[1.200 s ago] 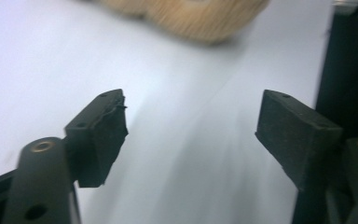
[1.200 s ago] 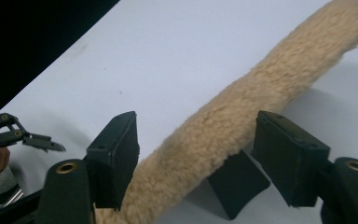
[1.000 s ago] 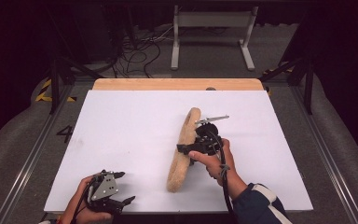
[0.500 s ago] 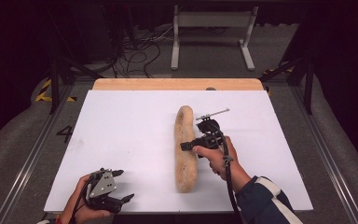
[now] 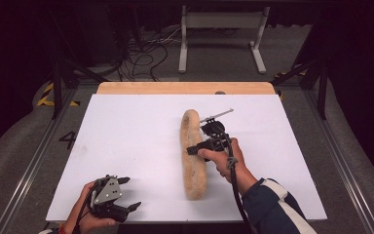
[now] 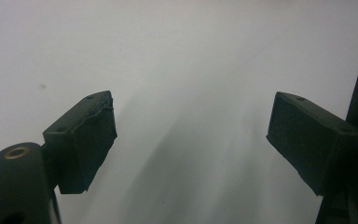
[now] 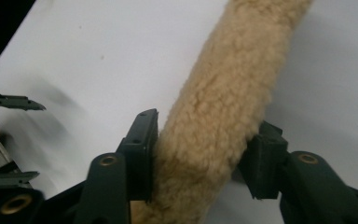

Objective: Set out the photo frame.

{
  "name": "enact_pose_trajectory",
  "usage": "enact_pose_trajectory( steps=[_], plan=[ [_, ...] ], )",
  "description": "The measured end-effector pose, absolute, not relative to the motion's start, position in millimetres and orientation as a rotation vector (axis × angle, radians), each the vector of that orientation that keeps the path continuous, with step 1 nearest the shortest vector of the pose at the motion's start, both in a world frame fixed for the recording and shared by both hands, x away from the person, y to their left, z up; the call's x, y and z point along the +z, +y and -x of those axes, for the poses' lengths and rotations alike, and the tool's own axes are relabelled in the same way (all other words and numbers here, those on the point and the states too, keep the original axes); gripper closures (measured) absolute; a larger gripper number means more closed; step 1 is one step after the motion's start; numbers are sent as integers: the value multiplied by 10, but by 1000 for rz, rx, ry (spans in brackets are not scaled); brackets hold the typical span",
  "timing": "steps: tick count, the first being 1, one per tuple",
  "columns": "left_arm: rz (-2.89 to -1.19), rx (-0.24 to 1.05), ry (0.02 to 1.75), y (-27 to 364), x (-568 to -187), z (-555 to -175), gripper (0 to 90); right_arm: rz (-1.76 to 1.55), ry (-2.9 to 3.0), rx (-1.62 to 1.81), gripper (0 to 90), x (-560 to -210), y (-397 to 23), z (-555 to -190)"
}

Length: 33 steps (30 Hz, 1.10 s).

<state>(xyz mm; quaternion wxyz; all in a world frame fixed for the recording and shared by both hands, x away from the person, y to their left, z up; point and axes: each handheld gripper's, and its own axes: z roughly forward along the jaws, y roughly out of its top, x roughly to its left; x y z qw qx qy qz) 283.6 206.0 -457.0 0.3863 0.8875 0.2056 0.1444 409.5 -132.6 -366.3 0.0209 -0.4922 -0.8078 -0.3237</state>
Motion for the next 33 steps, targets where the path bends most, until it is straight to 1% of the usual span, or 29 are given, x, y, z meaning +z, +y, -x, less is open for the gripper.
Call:
enact_pose_trajectory(
  steps=[11,18,27,31,32,33],
  plan=[
    [-2235,369,536,2065,-4547,-2869,158,1422,-2556,-988,655,-3612,-1375,-4201],
    [-2180,371,606,2108,-4486,-2984,147,1228,-2682,-943,661,-3534,-1270,-4190],
    [-2094,370,715,2097,-4372,-3270,145,964,-2709,-894,662,-3464,-1211,-4137],
    [-2106,400,697,1955,-4282,-3479,146,905,-2724,-849,658,-3521,-1224,-4123],
    [-2111,433,693,1900,-4263,-3563,152,904,-2724,-847,657,-3537,-1246,-4131],
    [-2107,443,699,1859,-4254,-3638,176,895,-2737,-836,653,-3555,-1262,-4135]
  ],
)
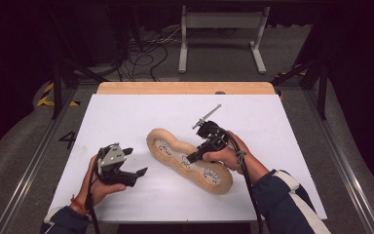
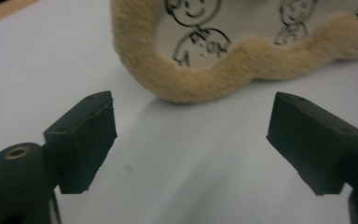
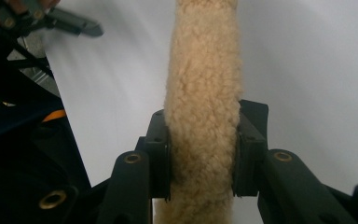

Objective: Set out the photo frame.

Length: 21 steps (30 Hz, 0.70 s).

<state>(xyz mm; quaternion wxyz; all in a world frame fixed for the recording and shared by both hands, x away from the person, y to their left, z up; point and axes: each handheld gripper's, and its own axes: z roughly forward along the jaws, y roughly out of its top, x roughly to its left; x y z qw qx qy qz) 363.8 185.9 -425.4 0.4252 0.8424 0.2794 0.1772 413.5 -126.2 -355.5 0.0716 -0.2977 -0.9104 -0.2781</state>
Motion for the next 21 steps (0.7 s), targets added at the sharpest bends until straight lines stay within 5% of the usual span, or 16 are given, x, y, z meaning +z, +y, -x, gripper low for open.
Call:
enact_pose_trajectory(
  steps=[9,17,21],
  plan=[
    [-2157,357,684,1549,-4380,-4141,196,913,-2771,-925,578,-3583,-1340,-4087],
    [-2123,307,697,1584,-4405,-4278,398,1026,-2870,-1105,470,-3507,-1631,-3744],
    [-2108,294,691,1606,-4406,-4309,426,1078,-2869,-1198,450,-3553,-1760,-3607]
  ],
)
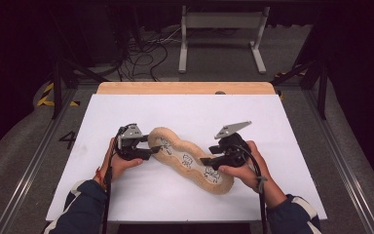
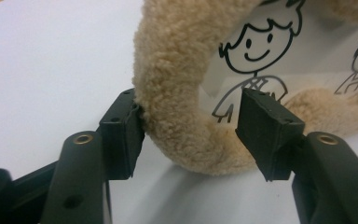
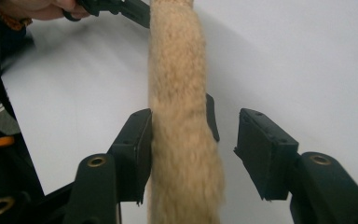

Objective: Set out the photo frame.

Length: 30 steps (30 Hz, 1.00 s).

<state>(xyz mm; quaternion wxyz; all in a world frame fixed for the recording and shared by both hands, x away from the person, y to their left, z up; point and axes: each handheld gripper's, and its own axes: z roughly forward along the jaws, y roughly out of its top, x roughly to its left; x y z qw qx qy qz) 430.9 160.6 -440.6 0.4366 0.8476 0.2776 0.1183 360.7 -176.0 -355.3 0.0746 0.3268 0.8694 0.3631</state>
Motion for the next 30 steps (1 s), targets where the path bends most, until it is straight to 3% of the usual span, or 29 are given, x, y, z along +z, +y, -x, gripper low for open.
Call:
enact_pose_trajectory(
  steps=[4,10,16,19,30],
  plan=[
    [-2147,307,689,1545,-4438,-4317,420,-982,2511,1150,417,-3654,-1927,-3383],
    [-2115,313,691,1612,-4452,-4337,550,-1044,2368,1240,403,-3906,-2134,-3154],
    [-2130,341,684,1606,-4437,-4319,584,-1097,2288,1302,484,-4000,-2208,-3003],
    [-2125,326,682,1621,-4447,-4324,595,-1074,2248,1335,613,-4040,-2179,-2928],
    [-2124,338,698,1623,-4447,-4286,600,-1076,2166,1313,622,-4088,-2139,-2839]
  ],
)
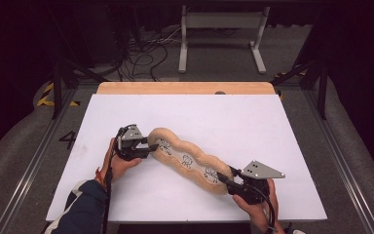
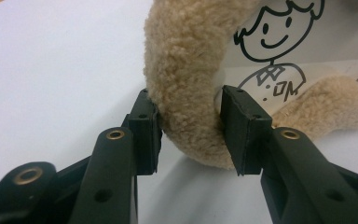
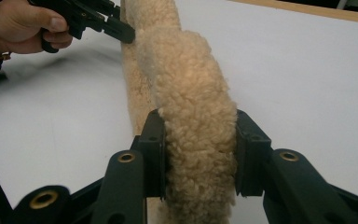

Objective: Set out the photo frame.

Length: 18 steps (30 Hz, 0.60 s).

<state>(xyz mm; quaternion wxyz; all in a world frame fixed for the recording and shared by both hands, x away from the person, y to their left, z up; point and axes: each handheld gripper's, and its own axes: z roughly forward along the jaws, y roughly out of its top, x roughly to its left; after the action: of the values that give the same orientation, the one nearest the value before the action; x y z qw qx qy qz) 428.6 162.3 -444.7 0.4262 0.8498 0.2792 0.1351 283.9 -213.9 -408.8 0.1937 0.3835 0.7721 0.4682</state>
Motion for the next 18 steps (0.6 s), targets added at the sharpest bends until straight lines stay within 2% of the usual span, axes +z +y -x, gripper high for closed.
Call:
enact_pose_trajectory(
  steps=[18],
  plan=[
    [-2109,359,758,1716,-4452,-4003,592,-1041,2195,1269,596,-4073,-2207,-2932]
  ],
)
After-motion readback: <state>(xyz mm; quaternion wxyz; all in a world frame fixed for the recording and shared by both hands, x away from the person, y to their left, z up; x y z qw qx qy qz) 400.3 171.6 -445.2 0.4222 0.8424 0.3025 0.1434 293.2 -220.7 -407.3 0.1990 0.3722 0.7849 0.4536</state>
